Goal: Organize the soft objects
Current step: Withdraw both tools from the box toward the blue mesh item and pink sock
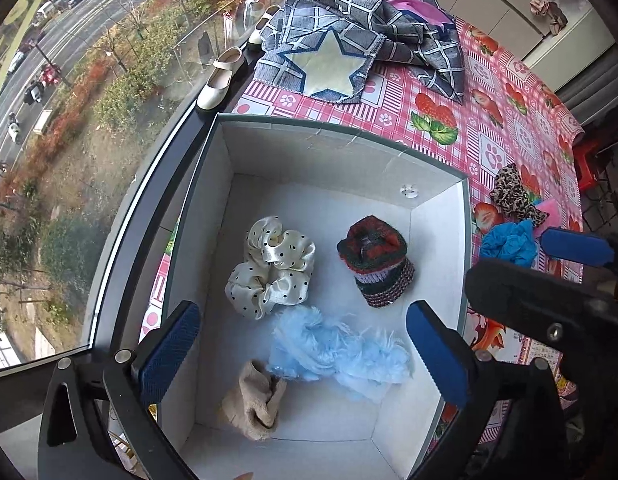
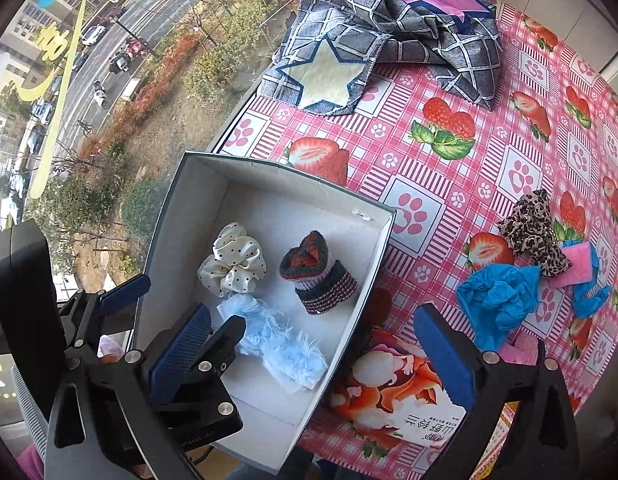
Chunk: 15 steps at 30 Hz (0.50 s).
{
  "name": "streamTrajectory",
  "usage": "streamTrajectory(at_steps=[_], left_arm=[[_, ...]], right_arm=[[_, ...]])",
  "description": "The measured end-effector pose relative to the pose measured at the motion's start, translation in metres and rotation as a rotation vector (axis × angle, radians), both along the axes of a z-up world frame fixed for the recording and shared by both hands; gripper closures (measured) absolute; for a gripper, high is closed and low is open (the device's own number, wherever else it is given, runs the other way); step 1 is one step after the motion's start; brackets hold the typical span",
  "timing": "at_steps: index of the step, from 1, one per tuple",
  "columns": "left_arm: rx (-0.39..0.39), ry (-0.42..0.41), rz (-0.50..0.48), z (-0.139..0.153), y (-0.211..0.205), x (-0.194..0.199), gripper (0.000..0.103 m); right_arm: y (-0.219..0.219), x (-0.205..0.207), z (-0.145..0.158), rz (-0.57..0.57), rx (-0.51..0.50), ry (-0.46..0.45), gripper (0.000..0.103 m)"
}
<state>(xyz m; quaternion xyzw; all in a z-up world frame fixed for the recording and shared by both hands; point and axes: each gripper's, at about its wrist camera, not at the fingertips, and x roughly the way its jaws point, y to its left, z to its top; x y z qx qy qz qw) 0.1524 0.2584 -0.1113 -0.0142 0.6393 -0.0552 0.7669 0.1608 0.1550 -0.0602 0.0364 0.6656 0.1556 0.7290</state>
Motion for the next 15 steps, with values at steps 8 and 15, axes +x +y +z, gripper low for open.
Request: streamTrajectory(at_steps=[8, 15], left_arm=[[-0.004, 0.008, -0.003, 0.004, -0.009, -0.001, 0.000], [-0.026, 0.025, -0.011, 0.022, -0.007, -0.018, 0.000]], right_arm=[[-0.006, -0.005, 0.002, -0.003, 0.005, 0.010, 0.001], [-0.027, -0.012, 0.011, -0.048, 0.047, 0.021, 0.001]])
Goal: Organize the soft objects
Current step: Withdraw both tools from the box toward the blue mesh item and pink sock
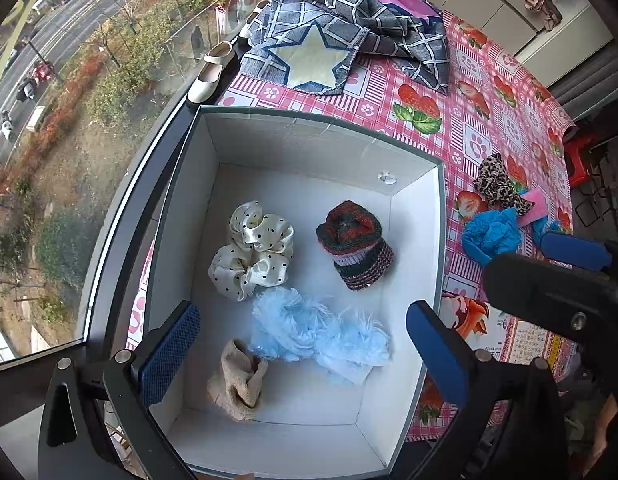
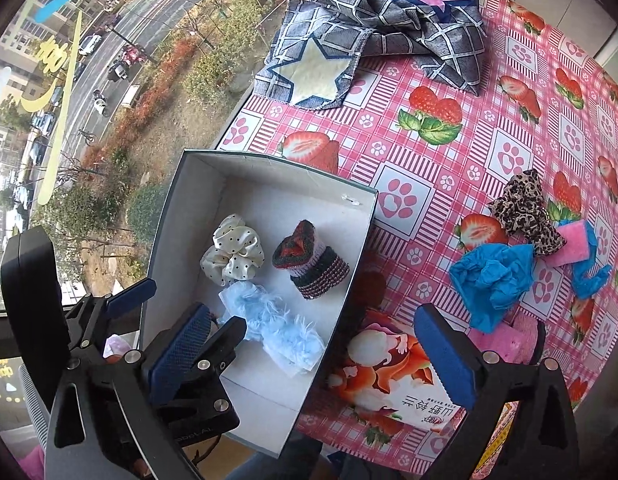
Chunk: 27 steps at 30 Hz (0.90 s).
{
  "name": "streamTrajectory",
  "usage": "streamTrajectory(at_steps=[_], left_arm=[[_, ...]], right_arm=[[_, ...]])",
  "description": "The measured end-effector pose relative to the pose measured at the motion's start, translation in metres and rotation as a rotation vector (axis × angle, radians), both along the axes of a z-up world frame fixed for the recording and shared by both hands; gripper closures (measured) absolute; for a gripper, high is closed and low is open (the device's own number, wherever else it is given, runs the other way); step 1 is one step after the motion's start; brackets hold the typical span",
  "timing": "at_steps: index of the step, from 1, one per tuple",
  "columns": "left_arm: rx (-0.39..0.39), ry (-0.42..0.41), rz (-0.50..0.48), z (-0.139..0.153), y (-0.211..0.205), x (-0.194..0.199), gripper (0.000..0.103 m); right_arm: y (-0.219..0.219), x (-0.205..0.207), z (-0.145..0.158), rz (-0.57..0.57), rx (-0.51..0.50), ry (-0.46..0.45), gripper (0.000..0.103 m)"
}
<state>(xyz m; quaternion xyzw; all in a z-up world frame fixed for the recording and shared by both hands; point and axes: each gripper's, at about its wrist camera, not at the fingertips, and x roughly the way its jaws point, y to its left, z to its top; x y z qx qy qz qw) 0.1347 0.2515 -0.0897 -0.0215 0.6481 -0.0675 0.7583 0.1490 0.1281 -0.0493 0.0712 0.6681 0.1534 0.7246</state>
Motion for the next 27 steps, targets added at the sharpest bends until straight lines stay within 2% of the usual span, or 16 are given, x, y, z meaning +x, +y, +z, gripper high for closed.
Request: streamTrajectory(at_steps=[7, 15, 22, 27], left_arm=[[-0.017, -0.004, -0.096, 0.017, -0.040, -0.002, 0.000], [-0.048, -0.008, -0.248, 0.033, -0.113, 0.002, 0.000], [-0.021, 0.028, -0.358, 0.018, -0.177, 0.009, 0.000], [0.001, 0.086, -0.392, -0.009, -0.216, 0.022, 0.000]], right_arm=[[-0.050, -0.013, 0.017, -0.107, 0.055, -0.004, 0.001], [-0.138, -0.041, 0.031, -0.254, 0.090, 0.007, 0.001], [-0.235, -0.063, 0.025, -0.431, 0.068, 0.029, 0.001], [-0.288, -0.075, -0.001, -0.526, 0.050, 0.082, 0.001]])
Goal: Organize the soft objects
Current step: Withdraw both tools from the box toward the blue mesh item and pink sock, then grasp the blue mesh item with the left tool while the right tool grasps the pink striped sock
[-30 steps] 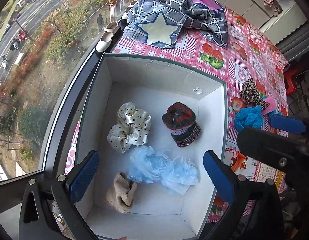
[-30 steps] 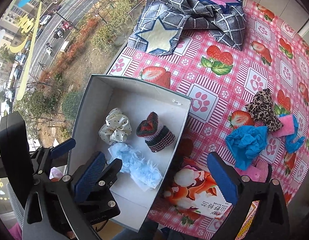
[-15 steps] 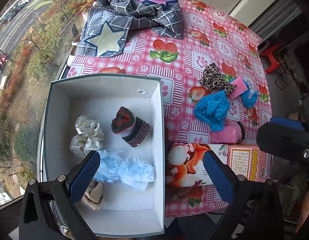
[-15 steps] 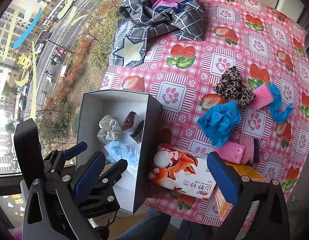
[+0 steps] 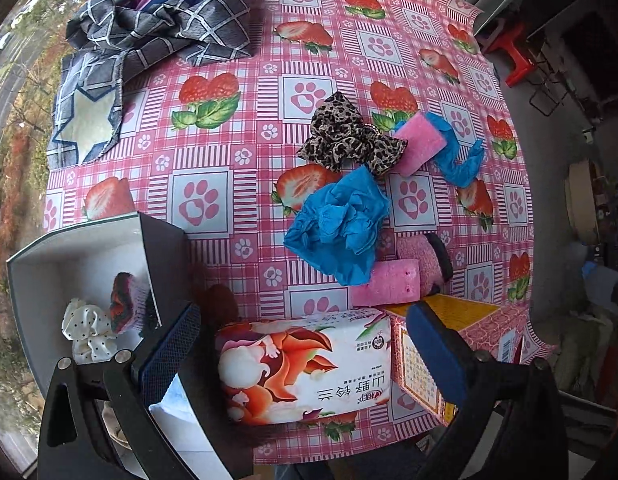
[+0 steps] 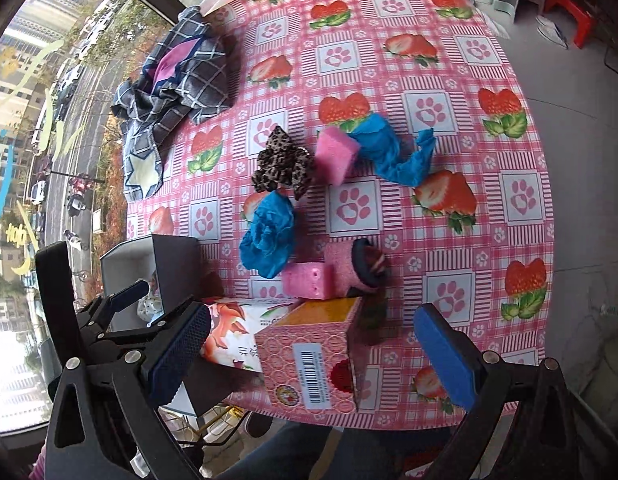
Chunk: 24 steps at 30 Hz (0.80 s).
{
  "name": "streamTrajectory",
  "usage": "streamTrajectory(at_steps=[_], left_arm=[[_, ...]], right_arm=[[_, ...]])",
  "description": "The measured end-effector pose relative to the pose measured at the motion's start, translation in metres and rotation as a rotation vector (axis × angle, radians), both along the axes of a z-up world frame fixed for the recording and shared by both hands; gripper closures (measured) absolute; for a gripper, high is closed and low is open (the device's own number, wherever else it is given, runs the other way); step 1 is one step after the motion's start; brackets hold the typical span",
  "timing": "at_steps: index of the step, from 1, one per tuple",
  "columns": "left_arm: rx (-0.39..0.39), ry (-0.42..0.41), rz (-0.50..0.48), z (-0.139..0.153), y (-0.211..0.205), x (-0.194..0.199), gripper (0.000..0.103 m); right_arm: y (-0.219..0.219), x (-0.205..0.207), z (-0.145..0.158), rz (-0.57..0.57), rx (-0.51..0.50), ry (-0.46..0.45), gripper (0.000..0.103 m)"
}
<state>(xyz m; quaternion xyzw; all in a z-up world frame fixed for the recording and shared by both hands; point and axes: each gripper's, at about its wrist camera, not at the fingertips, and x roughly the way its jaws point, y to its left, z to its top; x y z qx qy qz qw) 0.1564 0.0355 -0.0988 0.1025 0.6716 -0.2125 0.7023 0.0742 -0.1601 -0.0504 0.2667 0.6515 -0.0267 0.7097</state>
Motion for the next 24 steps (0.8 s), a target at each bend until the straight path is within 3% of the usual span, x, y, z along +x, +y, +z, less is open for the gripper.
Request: streamTrajectory(at_steps=[10, 24], left_arm=[[0.077, 0.119, 0.003, -0.062, -0.052, 0.032, 0.000], [0.239, 0.161, 0.044, -0.117, -0.055, 0.050, 0.000]], right_arm=[[-0.036, -0.001, -0.078, -0.018, 0.049, 0.147, 0.001], [-0.011, 0.043, -0.192, 0.168, 0.085, 0.335, 0.001]])
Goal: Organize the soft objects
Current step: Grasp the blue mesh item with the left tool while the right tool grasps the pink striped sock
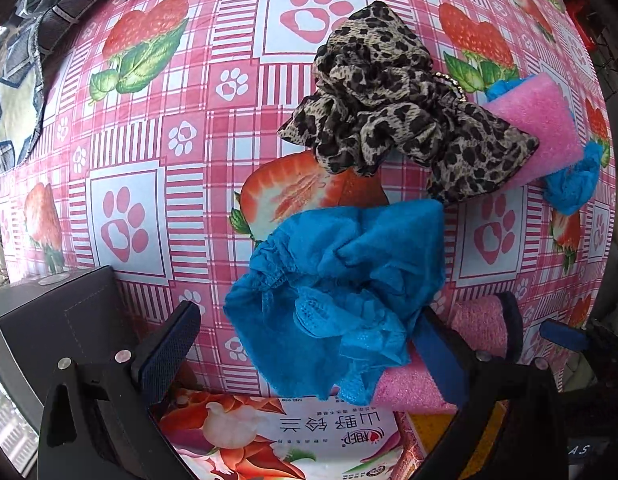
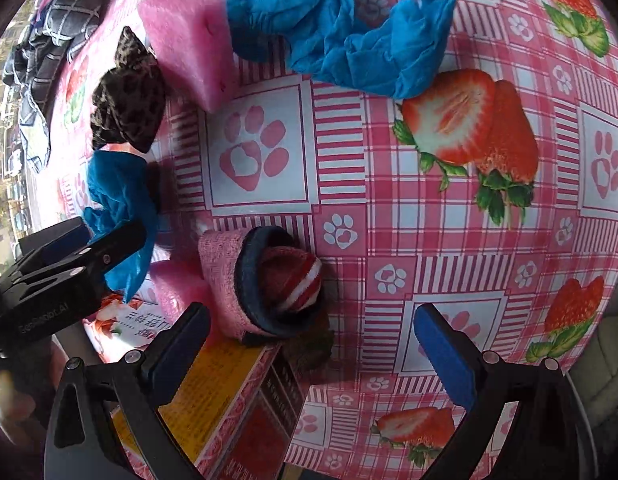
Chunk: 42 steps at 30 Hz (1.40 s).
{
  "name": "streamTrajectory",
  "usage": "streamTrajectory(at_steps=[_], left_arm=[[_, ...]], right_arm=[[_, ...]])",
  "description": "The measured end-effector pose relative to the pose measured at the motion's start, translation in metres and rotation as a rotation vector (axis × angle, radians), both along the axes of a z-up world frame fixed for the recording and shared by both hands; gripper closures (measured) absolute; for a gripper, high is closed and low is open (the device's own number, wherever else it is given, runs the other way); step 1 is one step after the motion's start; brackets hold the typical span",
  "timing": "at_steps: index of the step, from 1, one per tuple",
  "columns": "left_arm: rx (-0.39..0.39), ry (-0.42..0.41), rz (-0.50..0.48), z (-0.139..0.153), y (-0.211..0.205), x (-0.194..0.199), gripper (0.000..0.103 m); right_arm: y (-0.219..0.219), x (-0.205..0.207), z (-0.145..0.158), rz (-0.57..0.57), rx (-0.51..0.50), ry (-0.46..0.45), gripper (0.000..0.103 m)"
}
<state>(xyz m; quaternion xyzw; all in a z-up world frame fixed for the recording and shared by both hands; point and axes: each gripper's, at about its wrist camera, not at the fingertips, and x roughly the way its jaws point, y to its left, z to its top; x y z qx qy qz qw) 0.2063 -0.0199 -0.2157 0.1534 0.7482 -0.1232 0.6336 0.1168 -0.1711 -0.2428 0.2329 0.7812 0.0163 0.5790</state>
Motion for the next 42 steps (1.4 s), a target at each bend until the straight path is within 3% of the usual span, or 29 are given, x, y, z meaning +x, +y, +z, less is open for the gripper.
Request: streamTrajectory(at_steps=[4, 9, 11, 14, 20, 28, 33, 35, 36, 38, 39, 40, 42], left_arm=[[0.016, 0.006, 0.009, -0.009, 0.005, -0.001, 0.000], [0.014, -0.003, 0.004, -0.012, 0.007, -0.004, 0.000], [0.012, -0.001, 0.002, -0.013, 0.006, -0.004, 0.000], [0.019, 0.005, -0.008, -0.016, 0.000, -0.006, 0.000], [0.001, 0.008, 0.003, -0.024, -0.002, -0.010, 0.000], [0.003, 0.009, 0.010, -0.027, -0.014, 0.000, 0.000], [0.004, 0.017, 0.016, -0.029, -0.013, 0.003, 0.001], [0.000, 0.012, 0.027, -0.026, -0.013, 0.002, 0.005], [-0.006, -0.004, 0.019, -0.021, -0.013, -0.001, 0.014], [-0.023, -0.041, -0.031, -0.010, -0.019, -0.006, 0.038], [-0.027, -0.048, -0.058, -0.007, -0.023, -0.008, 0.058], [-0.033, -0.041, -0.072, -0.005, -0.025, -0.010, 0.068], [-0.057, -0.037, -0.063, -0.001, -0.026, -0.010, 0.074]], right_arm=[[-0.001, -0.003, -0.009, 0.051, -0.074, -0.007, 0.001], [-0.052, -0.019, -0.004, -0.025, -0.237, 0.010, 0.001], [-0.075, -0.026, 0.002, -0.091, -0.222, -0.004, 0.001], [-0.089, -0.027, 0.012, -0.146, -0.103, -0.069, 0.001], [-0.067, 0.000, 0.000, -0.083, -0.099, -0.092, 0.001], [-0.034, 0.027, -0.015, 0.076, -0.255, -0.060, 0.000], [-0.034, 0.040, -0.017, 0.097, -0.254, -0.041, 0.000], [-0.036, 0.045, -0.018, 0.105, -0.234, -0.021, 0.000], [-0.042, 0.040, -0.031, 0.087, -0.214, -0.025, 0.000], [-0.050, 0.034, -0.026, 0.055, -0.207, -0.034, 0.010], [-0.055, 0.028, -0.023, 0.052, -0.221, -0.041, 0.024], [-0.057, 0.026, -0.019, 0.048, -0.222, -0.053, 0.039], [-0.064, 0.025, -0.012, 0.018, -0.193, -0.072, 0.057]])
